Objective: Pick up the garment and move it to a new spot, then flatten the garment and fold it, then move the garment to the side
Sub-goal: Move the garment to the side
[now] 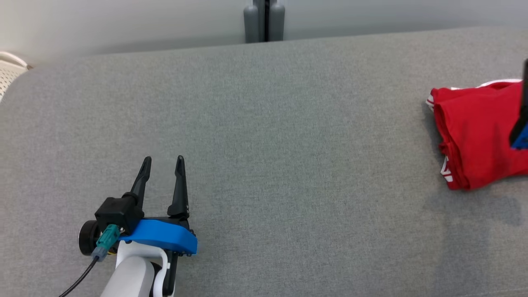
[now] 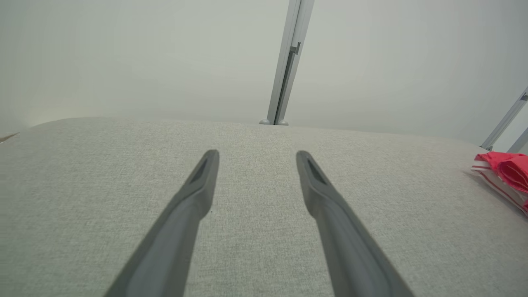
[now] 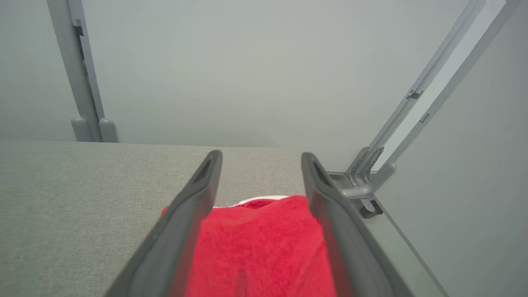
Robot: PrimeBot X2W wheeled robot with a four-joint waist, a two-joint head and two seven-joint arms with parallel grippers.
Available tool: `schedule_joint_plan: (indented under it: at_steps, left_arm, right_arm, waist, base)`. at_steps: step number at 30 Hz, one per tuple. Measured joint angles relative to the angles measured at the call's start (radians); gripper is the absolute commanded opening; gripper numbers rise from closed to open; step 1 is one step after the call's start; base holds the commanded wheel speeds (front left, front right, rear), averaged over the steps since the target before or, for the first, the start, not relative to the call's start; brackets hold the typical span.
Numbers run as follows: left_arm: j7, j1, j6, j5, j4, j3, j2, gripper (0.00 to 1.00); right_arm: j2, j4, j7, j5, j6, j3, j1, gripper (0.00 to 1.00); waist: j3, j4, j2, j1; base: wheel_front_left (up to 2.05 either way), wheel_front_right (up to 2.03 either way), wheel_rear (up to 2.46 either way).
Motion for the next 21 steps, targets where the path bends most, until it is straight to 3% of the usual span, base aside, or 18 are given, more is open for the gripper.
schedule_joint_plan:
  at_steps: [8,14,21]
  left_arm:
    - [0.0,0.049,-0.011,-0.002,0.044,0.043,-0.018,1.0]
    - [0.0,0.113,-0.025,0.001,0.059,0.067,-0.021,1.0]
    - [0.0,0.177,-0.009,0.034,0.058,0.072,-0.006,1.0]
  right_arm:
    - [0.114,-0.124,-0.129,0.068,0.0,0.091,0.203,1.0]
    - [0.215,-0.228,-0.182,0.087,0.0,0.096,0.366,1.0]
    - [0.267,-0.319,-0.216,0.091,0.0,0.127,0.53,1.0]
  waist:
    - [-0.103,0.018,-0.0001,-0.0001]
    - [-0.164,0.045,-0.0001,-0.0002]
    - [-0.205,0.069,-0.0002,-0.0002]
  base:
    - [0.0,0.0,0.0]
    - [0.0,0.0,0.0]
    - [0.0,0.0,0.0]
